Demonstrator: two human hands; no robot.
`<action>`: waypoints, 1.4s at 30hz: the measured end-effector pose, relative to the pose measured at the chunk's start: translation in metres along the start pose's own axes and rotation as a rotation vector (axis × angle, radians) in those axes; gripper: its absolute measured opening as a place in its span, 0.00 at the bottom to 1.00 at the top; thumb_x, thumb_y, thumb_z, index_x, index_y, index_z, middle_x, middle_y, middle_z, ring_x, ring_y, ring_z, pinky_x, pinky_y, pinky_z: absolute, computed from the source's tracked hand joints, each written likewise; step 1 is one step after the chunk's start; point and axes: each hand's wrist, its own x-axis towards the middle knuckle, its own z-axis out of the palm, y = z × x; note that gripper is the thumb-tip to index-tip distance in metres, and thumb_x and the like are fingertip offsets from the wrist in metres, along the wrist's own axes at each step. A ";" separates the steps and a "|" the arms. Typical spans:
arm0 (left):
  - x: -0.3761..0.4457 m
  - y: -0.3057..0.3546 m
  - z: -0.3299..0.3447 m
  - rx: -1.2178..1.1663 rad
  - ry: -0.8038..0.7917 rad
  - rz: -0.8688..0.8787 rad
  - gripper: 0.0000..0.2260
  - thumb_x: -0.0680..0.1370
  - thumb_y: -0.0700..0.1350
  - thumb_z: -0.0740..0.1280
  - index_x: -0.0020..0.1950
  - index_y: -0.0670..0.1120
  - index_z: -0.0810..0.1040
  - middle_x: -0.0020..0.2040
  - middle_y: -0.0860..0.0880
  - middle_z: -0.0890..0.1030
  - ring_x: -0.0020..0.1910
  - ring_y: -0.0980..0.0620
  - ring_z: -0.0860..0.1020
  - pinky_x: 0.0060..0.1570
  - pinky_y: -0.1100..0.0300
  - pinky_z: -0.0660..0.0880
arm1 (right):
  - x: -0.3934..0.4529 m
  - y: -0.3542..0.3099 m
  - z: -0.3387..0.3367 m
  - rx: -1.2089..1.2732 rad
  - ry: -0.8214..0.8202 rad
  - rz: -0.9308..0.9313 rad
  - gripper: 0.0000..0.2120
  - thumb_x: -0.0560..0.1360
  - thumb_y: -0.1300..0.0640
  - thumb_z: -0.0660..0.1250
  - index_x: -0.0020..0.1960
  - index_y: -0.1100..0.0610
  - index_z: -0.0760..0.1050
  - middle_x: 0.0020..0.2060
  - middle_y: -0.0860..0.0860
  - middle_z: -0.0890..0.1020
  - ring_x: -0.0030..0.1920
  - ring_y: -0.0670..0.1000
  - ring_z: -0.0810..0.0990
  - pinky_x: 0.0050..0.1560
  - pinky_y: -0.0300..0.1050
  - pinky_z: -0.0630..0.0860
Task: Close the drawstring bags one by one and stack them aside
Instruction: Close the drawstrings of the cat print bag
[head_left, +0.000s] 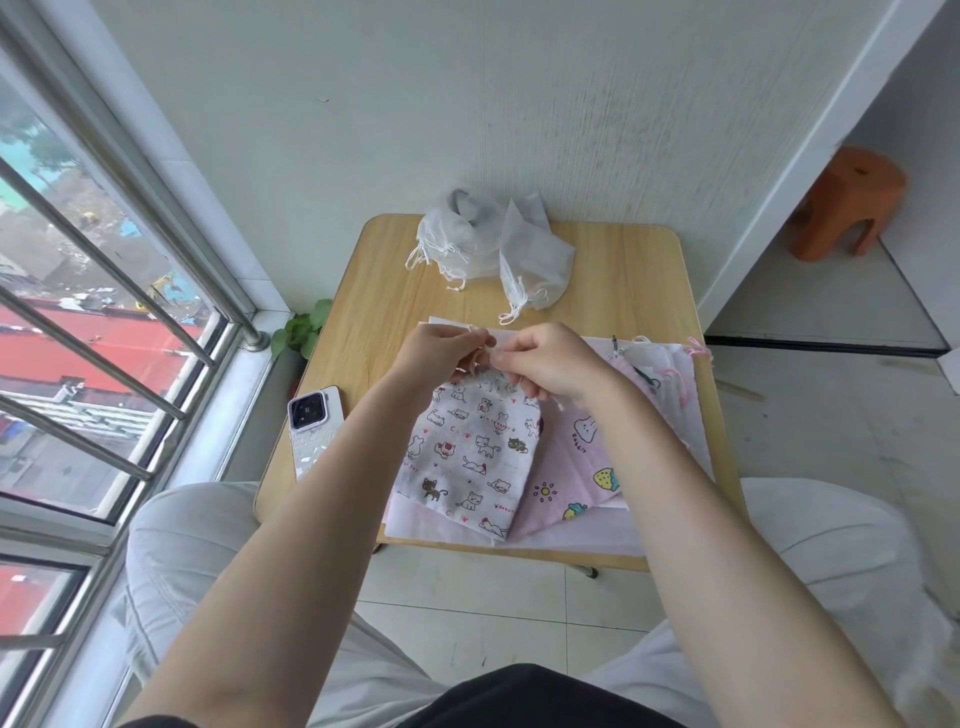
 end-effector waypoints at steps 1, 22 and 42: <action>0.001 0.000 -0.001 -0.009 -0.015 -0.005 0.09 0.78 0.45 0.69 0.49 0.40 0.85 0.38 0.45 0.82 0.37 0.50 0.76 0.38 0.58 0.73 | 0.000 0.000 0.001 0.000 0.009 -0.011 0.05 0.75 0.57 0.70 0.41 0.54 0.79 0.31 0.51 0.79 0.26 0.48 0.73 0.26 0.40 0.68; -0.005 0.001 0.002 0.289 0.146 0.360 0.07 0.71 0.36 0.74 0.43 0.47 0.84 0.41 0.50 0.85 0.42 0.52 0.83 0.45 0.59 0.80 | 0.009 0.005 0.006 0.271 0.042 -0.023 0.12 0.77 0.67 0.65 0.58 0.60 0.80 0.37 0.46 0.82 0.34 0.37 0.78 0.36 0.29 0.71; -0.007 -0.010 0.006 -0.011 0.156 0.139 0.06 0.74 0.46 0.74 0.43 0.44 0.83 0.43 0.38 0.84 0.37 0.50 0.79 0.44 0.53 0.79 | 0.017 0.011 0.008 0.419 0.080 0.130 0.06 0.74 0.57 0.61 0.39 0.55 0.73 0.34 0.49 0.76 0.37 0.50 0.73 0.37 0.43 0.67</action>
